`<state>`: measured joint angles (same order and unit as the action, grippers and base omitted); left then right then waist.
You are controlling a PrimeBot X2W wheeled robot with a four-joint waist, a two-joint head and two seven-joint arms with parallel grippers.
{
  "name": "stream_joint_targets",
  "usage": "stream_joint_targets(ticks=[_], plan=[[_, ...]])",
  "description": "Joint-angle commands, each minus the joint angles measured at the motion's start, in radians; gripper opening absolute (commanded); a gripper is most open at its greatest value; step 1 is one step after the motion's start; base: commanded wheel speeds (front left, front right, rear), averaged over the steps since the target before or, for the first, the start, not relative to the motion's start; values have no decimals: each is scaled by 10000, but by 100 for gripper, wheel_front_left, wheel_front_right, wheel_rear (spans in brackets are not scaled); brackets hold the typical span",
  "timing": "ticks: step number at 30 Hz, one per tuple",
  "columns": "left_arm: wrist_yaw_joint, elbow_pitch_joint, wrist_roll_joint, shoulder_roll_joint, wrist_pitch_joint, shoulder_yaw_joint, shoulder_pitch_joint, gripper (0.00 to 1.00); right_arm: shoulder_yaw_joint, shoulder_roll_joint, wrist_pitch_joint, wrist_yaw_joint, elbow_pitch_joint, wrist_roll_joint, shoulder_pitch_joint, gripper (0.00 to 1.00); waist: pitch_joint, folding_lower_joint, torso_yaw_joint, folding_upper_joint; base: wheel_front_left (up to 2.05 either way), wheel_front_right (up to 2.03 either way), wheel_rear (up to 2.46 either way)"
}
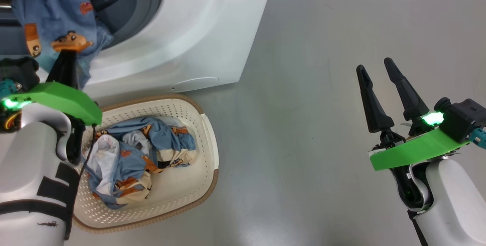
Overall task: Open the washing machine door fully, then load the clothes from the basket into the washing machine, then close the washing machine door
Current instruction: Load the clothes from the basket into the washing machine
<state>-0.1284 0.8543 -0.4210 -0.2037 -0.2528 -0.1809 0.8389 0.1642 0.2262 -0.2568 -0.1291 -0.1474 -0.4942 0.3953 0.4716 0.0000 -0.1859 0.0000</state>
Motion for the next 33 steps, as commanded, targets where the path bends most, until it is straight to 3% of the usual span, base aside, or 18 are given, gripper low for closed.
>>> stream_joint_targets(ticks=[1,7,15,20,27,28,29,30,33], plan=[[-23,-350,-61,-396,-87,242,-85,0,187,113,-49,-16,183,-33,-154,100,-20,0,14,0,0,0,0],[-16,-422,-55,-461,47,202,535,0,271,158,-49,-16,234,-90,-134,100,212,0,-82,0,0,0,0],[237,646,199,-937,495,118,3250,0,211,180,-49,-16,389,-162,148,100,1448,0,-779,0,0,0,0],[579,1086,707,-1439,201,-58,4754,0,139,56,-49,-16,447,-209,329,100,2112,0,-1232,0,0,0,0],[1415,-680,1402,-1861,-83,497,5398,0,131,-102,-49,-16,502,-216,491,100,2526,0,-1491,0,0,0,0],[1453,-742,1445,-1854,-85,589,5255,13,133,-114,-49,-16,489,-206,497,100,2530,0,-1491,0,0,0,0],[1467,-718,1420,-1810,-85,703,5142,80,136,-121,-49,-16,473,-195,498,100,2525,0,-1483,0,0,0,0],[1468,-700,1416,-1770,-86,794,5059,100,140,-125,-49,-16,459,-185,501,100,2521,0,-1467,0,0,0,0],[1461,-410,1366,-1629,-87,924,4887,100,154,-109,-49,-16,431,-168,512,100,2489,0,-1409,0,0,0,0]])
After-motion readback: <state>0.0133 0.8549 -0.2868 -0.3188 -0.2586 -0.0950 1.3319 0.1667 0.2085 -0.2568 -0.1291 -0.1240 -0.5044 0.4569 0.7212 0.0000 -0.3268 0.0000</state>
